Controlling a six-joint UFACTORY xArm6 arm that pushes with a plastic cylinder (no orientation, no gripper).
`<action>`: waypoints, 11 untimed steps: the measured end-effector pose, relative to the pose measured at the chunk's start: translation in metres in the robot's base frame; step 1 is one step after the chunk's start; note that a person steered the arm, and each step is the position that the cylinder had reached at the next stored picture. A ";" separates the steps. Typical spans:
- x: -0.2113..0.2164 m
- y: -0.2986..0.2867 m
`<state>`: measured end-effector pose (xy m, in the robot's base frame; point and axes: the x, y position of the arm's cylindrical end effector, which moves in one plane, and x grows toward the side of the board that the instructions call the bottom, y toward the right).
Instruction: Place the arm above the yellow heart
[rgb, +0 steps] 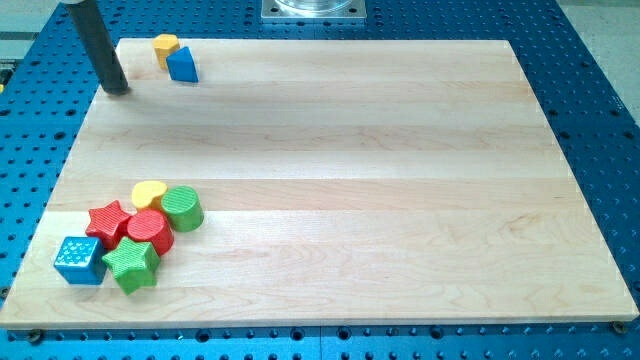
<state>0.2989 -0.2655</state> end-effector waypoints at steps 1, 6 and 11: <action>0.001 0.017; 0.072 0.008; 0.140 0.066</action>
